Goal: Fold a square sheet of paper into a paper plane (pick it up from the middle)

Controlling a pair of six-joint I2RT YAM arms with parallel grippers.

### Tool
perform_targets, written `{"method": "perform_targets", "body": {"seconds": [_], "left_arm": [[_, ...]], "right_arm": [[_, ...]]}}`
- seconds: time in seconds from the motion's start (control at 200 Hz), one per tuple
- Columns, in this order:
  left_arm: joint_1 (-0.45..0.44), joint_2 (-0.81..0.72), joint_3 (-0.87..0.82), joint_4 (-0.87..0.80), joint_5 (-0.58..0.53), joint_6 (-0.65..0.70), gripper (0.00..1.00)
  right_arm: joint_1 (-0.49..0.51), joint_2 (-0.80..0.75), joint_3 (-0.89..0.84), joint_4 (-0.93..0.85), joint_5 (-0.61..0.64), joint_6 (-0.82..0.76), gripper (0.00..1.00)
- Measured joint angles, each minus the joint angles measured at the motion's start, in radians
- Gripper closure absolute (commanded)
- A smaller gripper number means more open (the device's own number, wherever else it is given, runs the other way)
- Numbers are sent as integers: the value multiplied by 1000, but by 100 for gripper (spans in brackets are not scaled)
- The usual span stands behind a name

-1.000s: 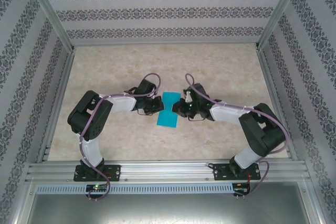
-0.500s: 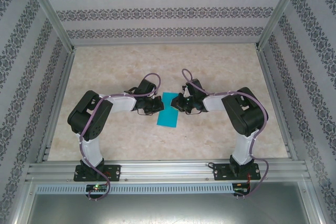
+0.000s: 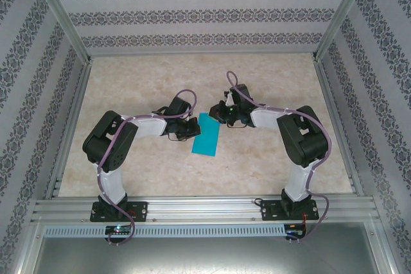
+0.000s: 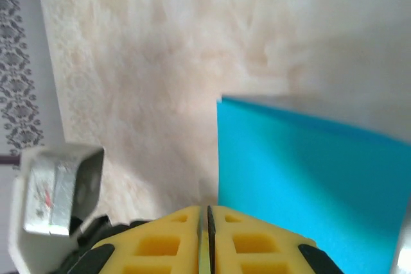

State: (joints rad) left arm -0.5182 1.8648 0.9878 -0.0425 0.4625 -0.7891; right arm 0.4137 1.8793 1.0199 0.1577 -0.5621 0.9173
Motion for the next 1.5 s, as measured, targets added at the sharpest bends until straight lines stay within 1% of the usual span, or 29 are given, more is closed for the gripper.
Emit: {"method": "perform_targets", "body": {"seconds": [0.25, 0.525, 0.794, 0.989, 1.179, 1.314, 1.339, 1.499], "left_arm": [[0, 0, 0, -1, 0, 0, 100], [0, 0, 0, -2, 0, 0, 100], [0, 0, 0, -2, 0, 0, 100], [0, 0, 0, -2, 0, 0, 100], [0, 0, 0, -3, 0, 0, 100], [0, -2, 0, -3, 0, 0, 100], [0, -2, 0, -3, 1, 0, 100], [0, -18, 0, -5, 1, 0, 92]], "right_arm": [[-8, 112, 24, -26, -7, -1, 87], [-13, 102, 35, -50, -7, -5, 86], [-13, 112, 127, -75, -8, -12, 86], [-13, 169, 126, -72, -8, -11, 86], [-19, 171, 124, -69, -17, -12, 85], [-19, 140, 119, -99, -15, -25, 84], [-19, 125, 115, -108, -12, -28, 81], [-19, -51, 57, -141, 23, -58, 74]]}}
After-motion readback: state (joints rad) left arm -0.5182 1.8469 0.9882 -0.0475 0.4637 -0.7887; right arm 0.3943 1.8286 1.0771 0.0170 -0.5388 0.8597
